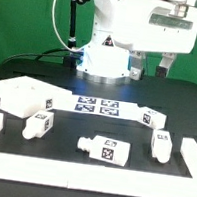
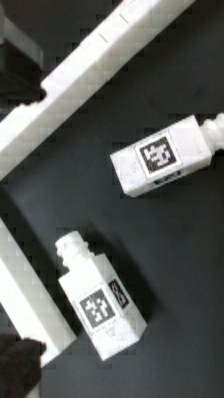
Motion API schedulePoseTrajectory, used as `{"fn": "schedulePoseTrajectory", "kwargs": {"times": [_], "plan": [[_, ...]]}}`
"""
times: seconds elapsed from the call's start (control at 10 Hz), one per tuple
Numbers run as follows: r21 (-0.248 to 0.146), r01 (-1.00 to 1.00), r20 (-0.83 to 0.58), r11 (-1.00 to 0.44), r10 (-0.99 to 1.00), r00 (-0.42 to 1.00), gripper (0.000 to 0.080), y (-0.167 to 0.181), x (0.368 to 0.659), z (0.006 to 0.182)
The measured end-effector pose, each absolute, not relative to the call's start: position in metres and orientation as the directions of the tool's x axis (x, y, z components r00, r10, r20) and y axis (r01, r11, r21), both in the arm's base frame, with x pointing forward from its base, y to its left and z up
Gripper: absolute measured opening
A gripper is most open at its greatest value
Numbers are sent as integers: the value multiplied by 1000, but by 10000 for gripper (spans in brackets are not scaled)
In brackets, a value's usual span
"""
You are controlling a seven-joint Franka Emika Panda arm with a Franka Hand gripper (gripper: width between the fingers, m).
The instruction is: Assemble one leg
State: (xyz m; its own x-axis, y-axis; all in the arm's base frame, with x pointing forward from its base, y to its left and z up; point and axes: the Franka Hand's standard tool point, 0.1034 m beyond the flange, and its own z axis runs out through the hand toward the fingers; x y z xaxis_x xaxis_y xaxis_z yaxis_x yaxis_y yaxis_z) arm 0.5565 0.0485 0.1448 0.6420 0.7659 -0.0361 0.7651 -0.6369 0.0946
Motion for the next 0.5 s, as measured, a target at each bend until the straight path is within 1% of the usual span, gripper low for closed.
{"fn": "schedulePoseTrajectory", "kwargs": {"times": [0.4,0.5], "plan": [[94,759,-34,-644,760,649,650,49,556,145],[91,773,-37,-628,774,632,650,43,557,144]]}}
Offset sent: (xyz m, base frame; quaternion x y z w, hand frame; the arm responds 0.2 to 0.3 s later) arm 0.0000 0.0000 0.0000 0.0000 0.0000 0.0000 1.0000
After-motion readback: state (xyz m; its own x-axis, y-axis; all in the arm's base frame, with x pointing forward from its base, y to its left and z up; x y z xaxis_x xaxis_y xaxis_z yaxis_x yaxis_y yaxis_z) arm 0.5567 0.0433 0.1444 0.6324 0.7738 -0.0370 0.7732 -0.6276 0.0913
